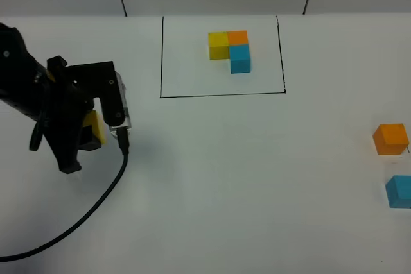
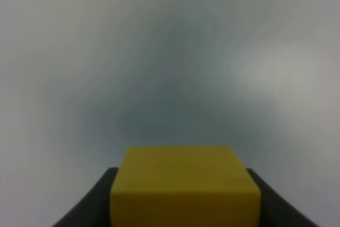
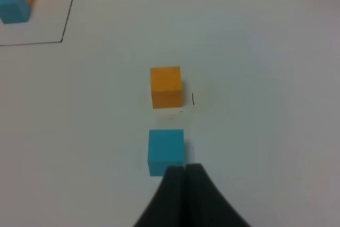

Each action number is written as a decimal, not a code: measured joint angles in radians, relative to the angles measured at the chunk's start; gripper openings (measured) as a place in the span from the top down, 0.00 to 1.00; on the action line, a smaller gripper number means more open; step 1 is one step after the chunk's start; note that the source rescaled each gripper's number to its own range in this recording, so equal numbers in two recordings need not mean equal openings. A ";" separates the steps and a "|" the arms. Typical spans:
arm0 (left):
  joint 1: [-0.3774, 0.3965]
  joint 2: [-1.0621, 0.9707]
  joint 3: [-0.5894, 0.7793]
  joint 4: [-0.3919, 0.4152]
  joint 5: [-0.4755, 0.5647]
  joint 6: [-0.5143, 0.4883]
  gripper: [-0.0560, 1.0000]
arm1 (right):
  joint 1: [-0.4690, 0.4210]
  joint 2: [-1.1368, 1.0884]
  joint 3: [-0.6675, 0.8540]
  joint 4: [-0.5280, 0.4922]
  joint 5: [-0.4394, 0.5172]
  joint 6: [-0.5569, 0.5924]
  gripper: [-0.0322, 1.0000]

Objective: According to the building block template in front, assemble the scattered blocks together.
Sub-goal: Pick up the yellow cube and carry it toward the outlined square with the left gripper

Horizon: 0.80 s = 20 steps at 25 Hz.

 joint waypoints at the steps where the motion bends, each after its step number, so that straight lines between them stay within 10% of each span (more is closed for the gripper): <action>1: -0.015 0.016 -0.021 0.003 0.007 -0.009 0.48 | 0.000 0.000 0.000 0.000 0.000 0.000 0.97; 20: -0.198 0.298 -0.289 -0.037 0.048 -0.060 0.48 | 0.000 0.000 0.000 0.000 0.000 0.000 0.97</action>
